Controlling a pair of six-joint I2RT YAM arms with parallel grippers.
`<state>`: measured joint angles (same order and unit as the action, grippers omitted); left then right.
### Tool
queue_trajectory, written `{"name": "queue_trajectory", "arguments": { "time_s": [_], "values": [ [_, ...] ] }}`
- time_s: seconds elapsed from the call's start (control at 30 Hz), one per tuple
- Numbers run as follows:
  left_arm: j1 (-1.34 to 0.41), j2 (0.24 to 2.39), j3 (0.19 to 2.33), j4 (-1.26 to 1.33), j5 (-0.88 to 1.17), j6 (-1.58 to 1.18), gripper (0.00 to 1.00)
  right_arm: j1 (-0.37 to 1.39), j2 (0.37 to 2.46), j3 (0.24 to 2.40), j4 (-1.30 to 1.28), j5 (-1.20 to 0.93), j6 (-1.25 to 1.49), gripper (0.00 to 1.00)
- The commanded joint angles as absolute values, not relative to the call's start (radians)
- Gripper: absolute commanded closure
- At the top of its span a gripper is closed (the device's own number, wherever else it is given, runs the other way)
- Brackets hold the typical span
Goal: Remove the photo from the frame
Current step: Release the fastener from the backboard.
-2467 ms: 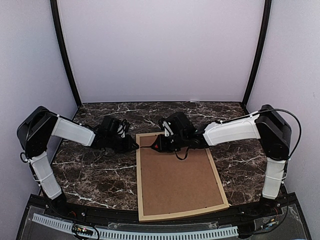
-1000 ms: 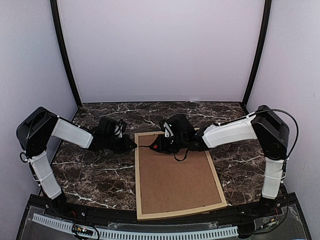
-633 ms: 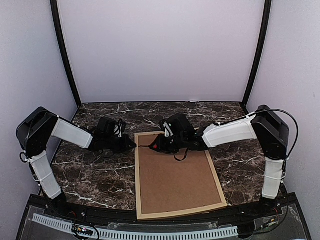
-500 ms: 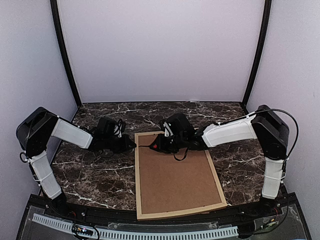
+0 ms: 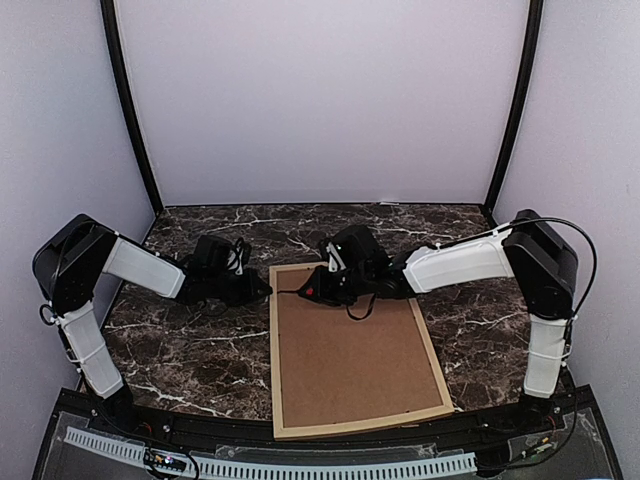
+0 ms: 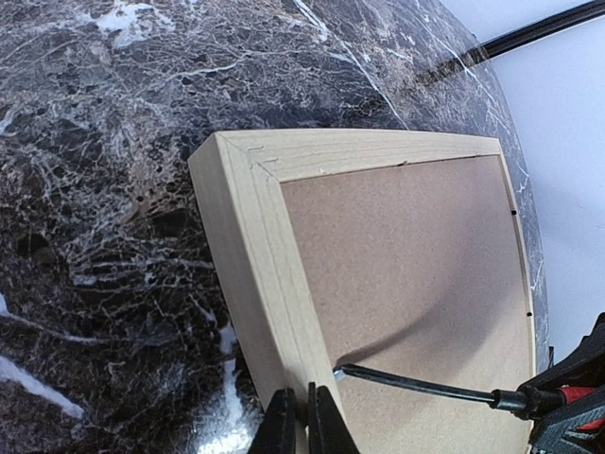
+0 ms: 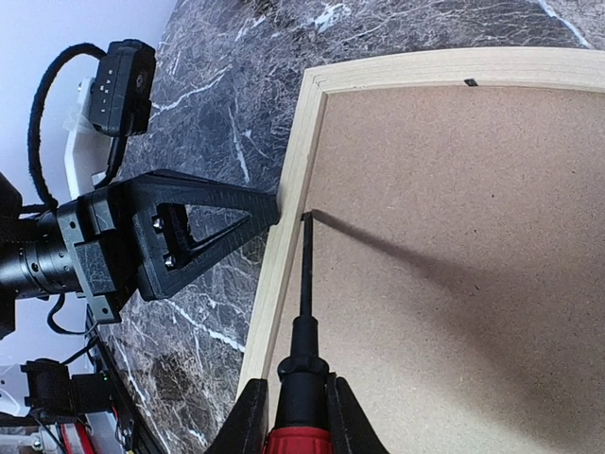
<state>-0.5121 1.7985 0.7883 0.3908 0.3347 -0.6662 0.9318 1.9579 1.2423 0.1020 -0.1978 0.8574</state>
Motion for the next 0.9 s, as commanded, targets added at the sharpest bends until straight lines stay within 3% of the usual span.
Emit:
{"name": "queue_trajectory", "arguments": {
  "time_s": [0.0,0.87],
  "values": [
    [-0.543,1.866,0.768,0.369,0.383,-0.657,0.94,1.021,1.951,1.349,0.395,-0.514,0.848,1.00],
    [-0.543,1.876,0.774,0.380,0.396,-0.656,0.98,1.032,1.964,1.399,0.459,-0.574,0.900,1.00]
  ]
}}
